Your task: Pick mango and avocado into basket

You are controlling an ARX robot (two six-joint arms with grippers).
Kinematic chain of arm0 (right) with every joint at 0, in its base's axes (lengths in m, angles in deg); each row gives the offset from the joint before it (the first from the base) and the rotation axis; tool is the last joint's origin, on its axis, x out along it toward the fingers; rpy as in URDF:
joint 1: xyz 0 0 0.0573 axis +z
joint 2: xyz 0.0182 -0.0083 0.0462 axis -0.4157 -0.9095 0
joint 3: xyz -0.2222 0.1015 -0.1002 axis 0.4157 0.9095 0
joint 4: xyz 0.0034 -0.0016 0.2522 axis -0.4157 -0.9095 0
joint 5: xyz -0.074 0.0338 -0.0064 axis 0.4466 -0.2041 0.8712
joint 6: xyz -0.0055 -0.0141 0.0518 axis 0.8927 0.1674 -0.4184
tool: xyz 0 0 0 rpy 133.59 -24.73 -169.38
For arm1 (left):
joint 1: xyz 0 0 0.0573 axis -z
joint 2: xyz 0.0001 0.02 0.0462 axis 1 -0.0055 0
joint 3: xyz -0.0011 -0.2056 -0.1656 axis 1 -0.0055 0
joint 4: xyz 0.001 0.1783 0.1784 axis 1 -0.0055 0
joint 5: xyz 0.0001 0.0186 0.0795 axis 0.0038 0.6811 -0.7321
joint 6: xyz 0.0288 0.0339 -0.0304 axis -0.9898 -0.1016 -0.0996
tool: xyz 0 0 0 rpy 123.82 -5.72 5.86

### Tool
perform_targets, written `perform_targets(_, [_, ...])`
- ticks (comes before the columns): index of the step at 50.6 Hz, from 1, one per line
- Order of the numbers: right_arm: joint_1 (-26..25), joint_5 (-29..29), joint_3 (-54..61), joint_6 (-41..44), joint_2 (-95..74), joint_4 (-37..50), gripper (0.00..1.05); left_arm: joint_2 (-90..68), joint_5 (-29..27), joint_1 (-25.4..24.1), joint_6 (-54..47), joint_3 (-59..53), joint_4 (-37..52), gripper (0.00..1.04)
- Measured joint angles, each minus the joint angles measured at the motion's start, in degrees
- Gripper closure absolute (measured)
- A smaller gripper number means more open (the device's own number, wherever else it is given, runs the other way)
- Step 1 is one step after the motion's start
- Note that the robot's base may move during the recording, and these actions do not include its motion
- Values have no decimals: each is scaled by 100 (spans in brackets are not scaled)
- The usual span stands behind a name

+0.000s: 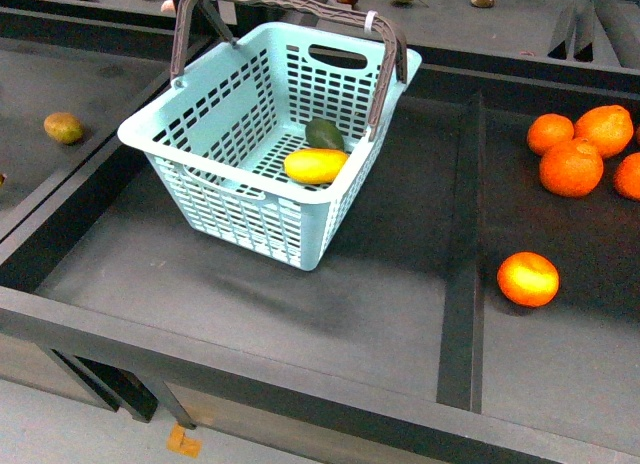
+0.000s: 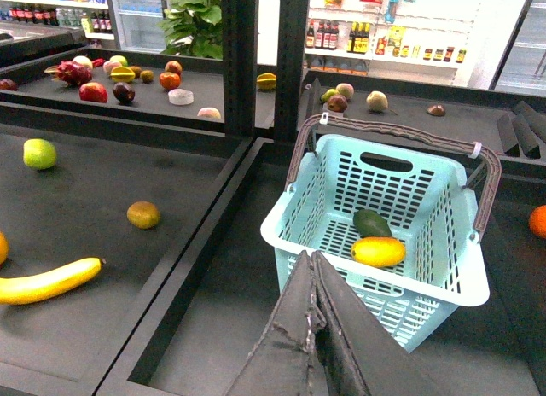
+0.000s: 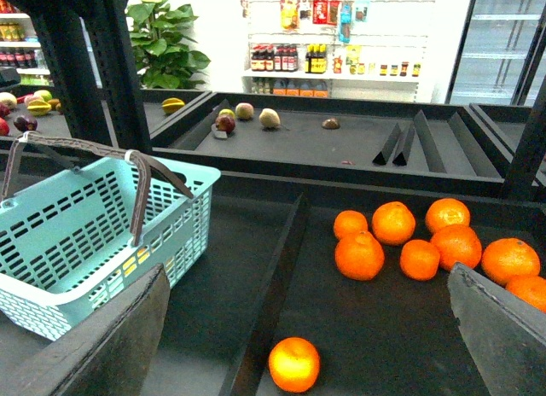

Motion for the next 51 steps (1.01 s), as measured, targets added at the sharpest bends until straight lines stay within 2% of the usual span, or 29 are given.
perform_targets(24, [0, 2, 0, 0, 0, 0, 8, 1491, 2, 0, 0, -2, -1445, 102])
perform_targets(35, [0, 2, 0, -2, 0, 0, 8, 1847, 2, 0, 0, -2, -1803, 102])
perform_targets(41, [0, 4, 0, 0, 0, 0, 8, 2649, 0, 2, -4, 0, -2747, 102])
perform_targets(51, [0, 2, 0, 0, 0, 0, 8, 2815, 2, 4, -2, 0, -2813, 102])
